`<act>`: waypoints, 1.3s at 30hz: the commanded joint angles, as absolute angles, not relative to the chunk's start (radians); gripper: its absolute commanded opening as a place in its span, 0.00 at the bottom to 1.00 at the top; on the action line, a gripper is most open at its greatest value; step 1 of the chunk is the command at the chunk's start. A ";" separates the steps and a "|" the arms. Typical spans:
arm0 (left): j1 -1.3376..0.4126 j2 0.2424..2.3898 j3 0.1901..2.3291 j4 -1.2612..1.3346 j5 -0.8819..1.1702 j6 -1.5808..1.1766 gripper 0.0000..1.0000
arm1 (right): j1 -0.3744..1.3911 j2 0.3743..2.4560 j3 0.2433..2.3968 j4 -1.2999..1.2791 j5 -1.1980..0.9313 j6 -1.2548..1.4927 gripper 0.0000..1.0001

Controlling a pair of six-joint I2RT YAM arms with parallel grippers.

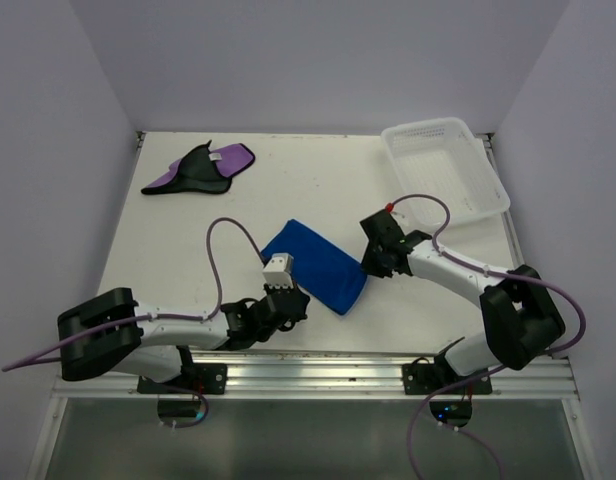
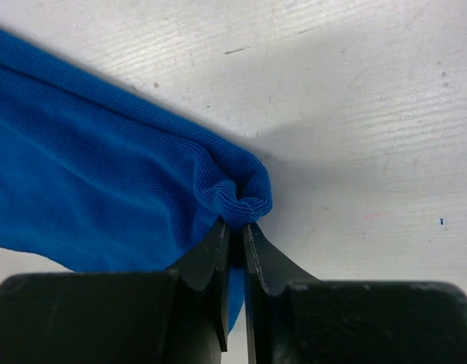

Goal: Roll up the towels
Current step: Roll the towel

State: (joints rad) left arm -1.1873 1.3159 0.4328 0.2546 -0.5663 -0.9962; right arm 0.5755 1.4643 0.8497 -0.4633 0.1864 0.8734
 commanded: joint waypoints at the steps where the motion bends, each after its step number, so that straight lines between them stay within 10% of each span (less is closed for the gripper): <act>1: -1.195 1.298 0.479 0.314 -0.612 -0.916 0.00 | 0.574 1.465 0.900 -0.479 0.166 0.867 0.05; 39: -1.095 1.667 0.508 0.644 -0.482 -0.799 0.00 | 0.572 1.615 1.075 -0.451 0.106 0.885 0.05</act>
